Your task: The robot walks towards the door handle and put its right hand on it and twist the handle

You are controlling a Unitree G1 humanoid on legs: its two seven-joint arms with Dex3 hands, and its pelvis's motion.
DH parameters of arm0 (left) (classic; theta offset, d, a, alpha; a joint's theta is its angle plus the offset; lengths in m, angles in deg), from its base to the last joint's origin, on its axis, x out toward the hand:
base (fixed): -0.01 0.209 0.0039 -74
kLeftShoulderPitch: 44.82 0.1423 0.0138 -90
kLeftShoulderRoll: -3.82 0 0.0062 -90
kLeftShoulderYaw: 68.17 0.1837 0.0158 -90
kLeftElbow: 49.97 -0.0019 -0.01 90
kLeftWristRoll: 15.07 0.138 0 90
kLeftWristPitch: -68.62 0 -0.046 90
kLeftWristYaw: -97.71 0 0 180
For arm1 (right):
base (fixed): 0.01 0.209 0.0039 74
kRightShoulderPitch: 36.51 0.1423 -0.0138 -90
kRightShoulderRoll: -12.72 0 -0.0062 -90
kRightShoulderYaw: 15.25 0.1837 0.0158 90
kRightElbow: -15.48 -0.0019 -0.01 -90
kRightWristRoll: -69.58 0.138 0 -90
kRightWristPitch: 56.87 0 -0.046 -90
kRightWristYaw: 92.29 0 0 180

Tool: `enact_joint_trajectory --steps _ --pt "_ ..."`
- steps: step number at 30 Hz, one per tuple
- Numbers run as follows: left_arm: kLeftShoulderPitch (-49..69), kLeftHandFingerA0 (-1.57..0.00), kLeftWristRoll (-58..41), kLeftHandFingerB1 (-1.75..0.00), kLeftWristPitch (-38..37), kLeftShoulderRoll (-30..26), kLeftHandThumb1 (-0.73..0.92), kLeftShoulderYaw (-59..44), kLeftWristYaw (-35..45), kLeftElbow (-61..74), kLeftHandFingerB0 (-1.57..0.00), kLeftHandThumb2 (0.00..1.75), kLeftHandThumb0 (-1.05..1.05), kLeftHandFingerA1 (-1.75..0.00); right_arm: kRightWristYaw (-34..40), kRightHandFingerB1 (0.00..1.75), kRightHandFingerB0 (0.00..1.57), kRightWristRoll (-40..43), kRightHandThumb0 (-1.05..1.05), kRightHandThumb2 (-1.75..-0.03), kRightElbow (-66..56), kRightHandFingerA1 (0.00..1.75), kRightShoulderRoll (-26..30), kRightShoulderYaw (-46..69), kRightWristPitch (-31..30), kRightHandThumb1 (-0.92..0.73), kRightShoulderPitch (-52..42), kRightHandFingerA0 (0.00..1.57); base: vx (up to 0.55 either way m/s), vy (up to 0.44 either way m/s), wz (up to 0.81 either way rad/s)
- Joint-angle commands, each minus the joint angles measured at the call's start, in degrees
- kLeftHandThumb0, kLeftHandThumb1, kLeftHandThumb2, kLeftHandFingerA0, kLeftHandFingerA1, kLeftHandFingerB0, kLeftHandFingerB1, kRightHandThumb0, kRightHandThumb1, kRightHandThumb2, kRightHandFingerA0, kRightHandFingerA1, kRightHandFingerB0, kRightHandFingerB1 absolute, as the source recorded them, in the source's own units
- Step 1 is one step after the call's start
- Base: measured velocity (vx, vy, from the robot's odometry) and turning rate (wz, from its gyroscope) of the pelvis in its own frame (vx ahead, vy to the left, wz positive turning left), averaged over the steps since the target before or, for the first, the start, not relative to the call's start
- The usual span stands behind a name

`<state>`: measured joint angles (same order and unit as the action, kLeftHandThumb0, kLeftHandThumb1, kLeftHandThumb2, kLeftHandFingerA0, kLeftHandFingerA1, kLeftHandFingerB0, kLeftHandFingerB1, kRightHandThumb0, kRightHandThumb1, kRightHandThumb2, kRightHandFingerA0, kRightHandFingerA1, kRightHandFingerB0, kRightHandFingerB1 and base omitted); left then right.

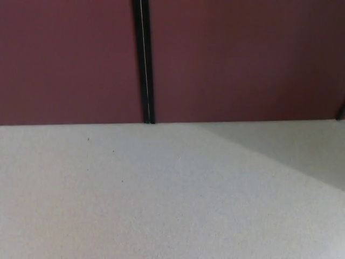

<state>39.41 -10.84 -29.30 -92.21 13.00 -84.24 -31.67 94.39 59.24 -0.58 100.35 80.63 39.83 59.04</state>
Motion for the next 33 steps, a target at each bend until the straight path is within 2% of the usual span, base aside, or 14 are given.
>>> enact_joint_trajectory --steps 1,2,3,7,16,18,21,22,23,25,26,27,32,33 --pt "0.3 -0.63 -0.2 -0.37 -1.7 -0.2 0.68 -0.1 -0.6 -1.2 -0.26 0.56 0.0 -1.22 1.7 0.37 0.46 0.9 -0.19 -0.58 0.7 0.5 0.2 0.3 1.3 -0.61 -0.3 0.8 0.0 0.0 0.0" --pt "0.3 -0.63 -0.3 -0.36 -1.8 -0.2 0.67 -0.2 -0.5 -1.1 -0.25 0.57 0.0 -1.2 2.2 0.37 0.46 0.9 -0.19 -0.58 0.8 0.5 0.2 0.3 1.4 -0.61 -0.3 0.81 0.0 0.0 0.0" --pt "0.3 -0.59 -0.3 -0.37 -1.8 -0.2 0.66 -0.2 -0.6 -1.0 -0.25 0.57 0.0 -1.02 2.5 0.37 0.47 0.8 -0.19 -0.58 0.9 0.49 0.2 0.3 1.5 -0.61 -0.3 0.79 0.0 0.0 0.0" --pt "0.2 -0.59 -0.4 -0.37 -1.8 -0.2 0.66 -0.2 -0.7 -1.1 -0.25 0.57 0.0 -1.02 2.9 0.37 0.47 0.8 -0.19 -0.58 1.0 0.49 0.3 0.2 1.7 -0.61 -0.3 0.79 0.0 0.0 0.0" --pt "0.3 -0.65 -0.2 -0.36 -2.2 -0.1 0.66 0.1 -2.0 -0.7 -0.23 0.59 0.0 -0.95 5.7 0.37 0.47 1.0 -0.25 -0.58 0.9 0.42 -0.2 0.5 3.7 -0.6 -0.7 0.6 0.0 0.0 0.0" --pt "0.2 -0.6 -0.3 -0.35 -1.9 -0.1 0.68 0.0 -2.2 -0.8 -0.23 0.56 0.01 -1.14 5.3 0.37 0.47 1.1 -0.25 -0.58 0.9 0.42 -0.2 0.6 3.7 -0.61 -0.6 0.6 0.0 0.0 0.0" --pt "0.2 -0.6 -0.3 -0.35 -1.9 0.0 0.68 0.1 -2.3 -0.8 -0.23 0.56 0.01 -1.14 5.3 0.37 0.47 1.0 -0.25 -0.58 1.0 0.42 -0.2 0.5 3.6 -0.61 -0.6 0.6 0.0 0.0 0.0" --pt "0.1 -0.63 -0.4 -0.35 -2.0 -0.1 0.66 0.0 -2.1 -1.0 -0.22 0.59 0.01 -0.94 5.3 0.43 0.44 1.0 -0.33 -0.68 1.0 0.48 -0.2 0.5 3.6 -0.54 -0.6 0.56 0.0 0.0 0.0" --pt "0.1 -0.61 -0.4 -0.35 -1.9 -0.1 0.66 0.0 -2.0 -1.1 -0.22 0.59 0.01 -0.98 5.4 0.37 0.47 0.9 -0.25 -0.58 1.0 0.43 -0.2 0.5 3.6 -0.61 -0.6 0.62 0.0 0.0 0.0" --pt "0.0 -0.61 -0.3 -0.35 -1.8 -0.2 0.66 0.1 -2.0 -1.1 -0.22 0.59 0.01 -0.98 5.5 0.37 0.47 0.9 -0.25 -0.58 1.0 0.43 -0.3 0.4 3.6 -0.61 -0.6 0.62 0.0 0.0 0.0" --pt "-0.3 -0.64 -0.2 -0.49 -1.7 -0.3 0.49 0.1 -2.0 -1.1 -0.12 0.91 0.0 -0.82 5.4 0.37 0.46 1.0 -0.25 -0.58 1.0 0.43 -0.3 0.5 3.6 -0.61 -0.5 0.63 0.0 0.0 0.0" --pt "-0.8 -0.66 -0.2 -0.49 -1.5 -0.5 0.48 0.1 -2.0 -1.2 -0.13 0.91 0.0 -0.83 5.3 0.37 0.47 1.2 -0.25 -0.58 1.0 0.43 -0.4 0.6 3.6 -0.61 -0.4 0.63 0.0 0.0 0.0" --pt "-0.8 -0.65 -0.4 -0.49 -1.6 -0.4 0.49 0.0 -2.0 -1.3 -0.13 0.91 0.0 -0.8 5.5 0.37 0.47 1.1 -0.25 -0.58 1.0 0.43 -0.5 0.6 3.4 -0.61 -0.3 0.63 0.0 0.0 0.0" --pt "-0.8 -0.59 -0.5 -0.36 -1.6 -0.3 0.67 -0.1 -2.0 -1.2 -0.23 0.57 0.0 -1.08 5.5 0.37 0.47 1.2 -0.25 -0.58 1.0 0.43 -0.5 0.7 3.4 -0.61 -0.2 0.65 0.0 0.0 0.0"
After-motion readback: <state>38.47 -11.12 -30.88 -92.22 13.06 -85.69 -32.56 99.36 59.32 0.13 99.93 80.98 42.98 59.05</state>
